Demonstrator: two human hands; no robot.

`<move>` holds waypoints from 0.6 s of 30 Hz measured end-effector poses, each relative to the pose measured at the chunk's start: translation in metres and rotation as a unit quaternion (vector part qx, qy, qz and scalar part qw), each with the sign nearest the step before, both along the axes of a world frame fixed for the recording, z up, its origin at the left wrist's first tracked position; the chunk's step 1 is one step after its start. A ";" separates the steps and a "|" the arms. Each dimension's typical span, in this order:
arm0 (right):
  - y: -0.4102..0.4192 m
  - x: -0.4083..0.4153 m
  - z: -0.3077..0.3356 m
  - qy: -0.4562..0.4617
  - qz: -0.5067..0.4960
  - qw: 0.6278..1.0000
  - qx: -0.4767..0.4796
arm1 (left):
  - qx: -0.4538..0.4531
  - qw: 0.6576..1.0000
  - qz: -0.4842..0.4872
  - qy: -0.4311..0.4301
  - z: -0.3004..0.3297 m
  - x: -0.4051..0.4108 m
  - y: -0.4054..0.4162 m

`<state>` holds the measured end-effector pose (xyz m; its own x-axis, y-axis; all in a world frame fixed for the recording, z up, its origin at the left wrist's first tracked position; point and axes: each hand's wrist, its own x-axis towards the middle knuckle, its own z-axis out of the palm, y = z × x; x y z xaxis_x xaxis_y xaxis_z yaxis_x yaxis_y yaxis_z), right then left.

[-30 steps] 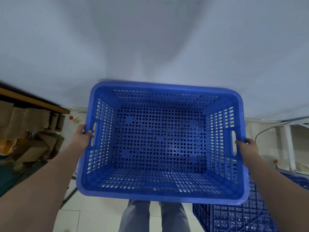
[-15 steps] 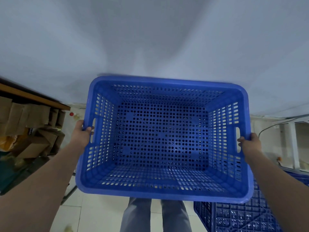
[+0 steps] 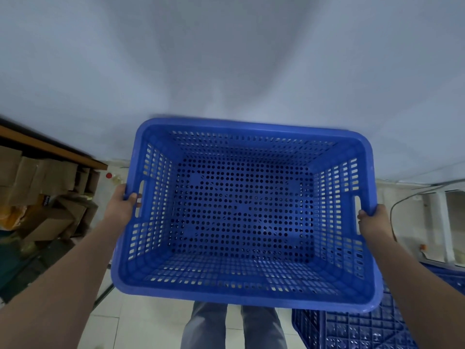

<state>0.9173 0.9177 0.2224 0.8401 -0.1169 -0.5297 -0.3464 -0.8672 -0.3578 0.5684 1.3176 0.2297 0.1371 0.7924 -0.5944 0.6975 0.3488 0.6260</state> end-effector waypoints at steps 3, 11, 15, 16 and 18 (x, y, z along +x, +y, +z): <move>0.001 -0.001 0.001 -0.001 0.000 1.000 -0.006 | 0.003 1.000 0.001 0.009 -0.001 0.000 -0.001; 0.005 -0.004 0.004 -0.004 0.002 1.000 -0.029 | -0.004 1.000 0.011 0.019 -0.003 0.014 0.010; 0.005 -0.005 0.004 0.004 0.011 0.999 -0.049 | -0.003 1.000 0.002 0.030 -0.003 0.016 0.013; 0.005 -0.005 0.005 0.006 0.015 0.998 -0.053 | -0.001 0.999 -0.002 0.035 -0.003 0.015 0.013; 0.006 -0.004 0.005 0.009 0.023 0.998 -0.060 | 0.001 0.999 -0.013 0.045 -0.002 0.013 0.012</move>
